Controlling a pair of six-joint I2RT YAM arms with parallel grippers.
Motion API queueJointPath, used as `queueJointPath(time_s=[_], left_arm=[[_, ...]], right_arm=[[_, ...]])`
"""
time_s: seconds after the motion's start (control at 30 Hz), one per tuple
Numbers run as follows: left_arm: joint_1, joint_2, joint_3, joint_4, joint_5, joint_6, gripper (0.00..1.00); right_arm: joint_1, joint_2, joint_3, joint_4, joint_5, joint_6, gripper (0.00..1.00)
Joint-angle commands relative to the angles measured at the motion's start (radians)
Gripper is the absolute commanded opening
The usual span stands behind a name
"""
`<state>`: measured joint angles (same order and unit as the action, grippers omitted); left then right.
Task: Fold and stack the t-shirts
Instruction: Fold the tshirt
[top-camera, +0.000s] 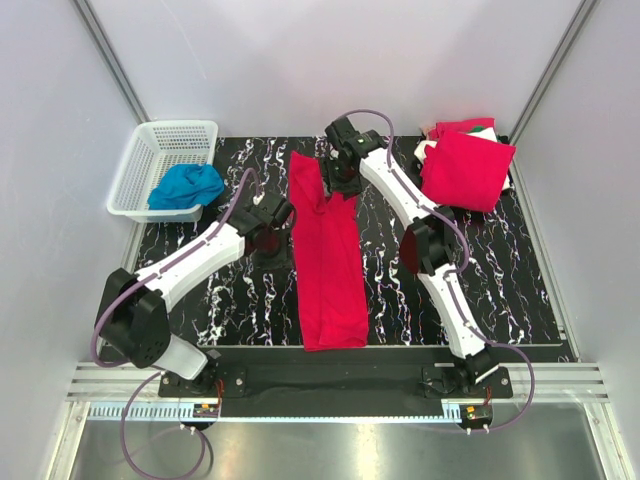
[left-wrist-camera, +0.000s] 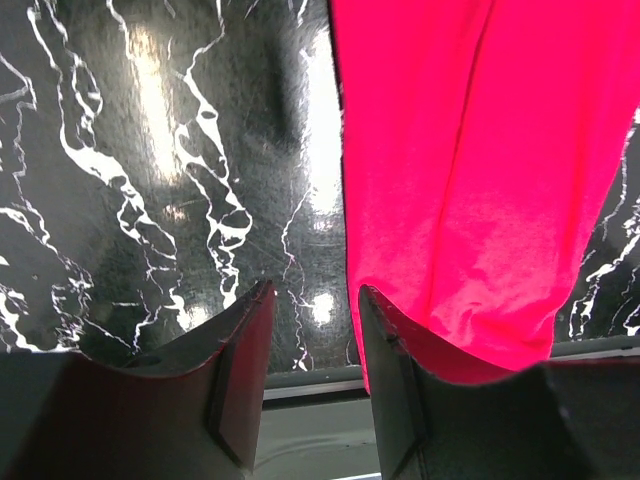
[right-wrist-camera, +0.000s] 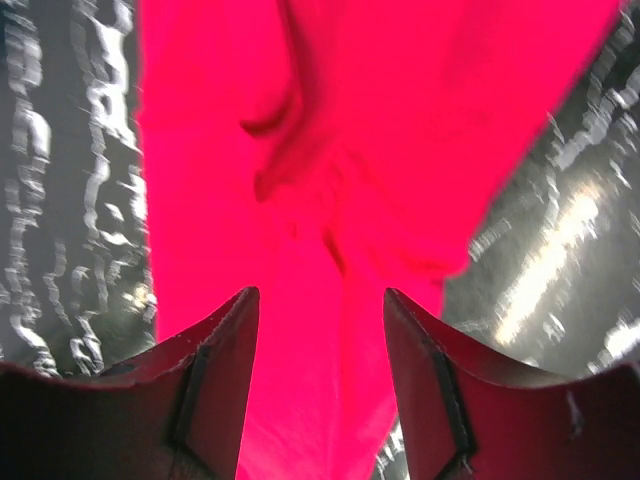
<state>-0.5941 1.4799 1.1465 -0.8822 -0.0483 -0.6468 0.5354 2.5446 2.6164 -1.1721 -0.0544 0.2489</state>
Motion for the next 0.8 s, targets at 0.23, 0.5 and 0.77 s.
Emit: queueJointPath(time_s=[0.23,0.5,0.77], left_arm=[[-0.001,-0.087,-0.01,-0.038,-0.027,-0.074,0.45],[-0.003,-0.101,-0.04,-0.037,-0.03,-0.094,0.45],[-0.001,-0.086,-0.041,-0.038,-0.031,-0.085,0.45]], right_arm=[[0.008,0.114,0.102,0.22,-0.278,0.096,0.63],[0.008,0.134,0.093,0.233,-0.226,0.067,0.63],[0.008,0.158,0.103,0.252,-0.167,0.046,0.6]])
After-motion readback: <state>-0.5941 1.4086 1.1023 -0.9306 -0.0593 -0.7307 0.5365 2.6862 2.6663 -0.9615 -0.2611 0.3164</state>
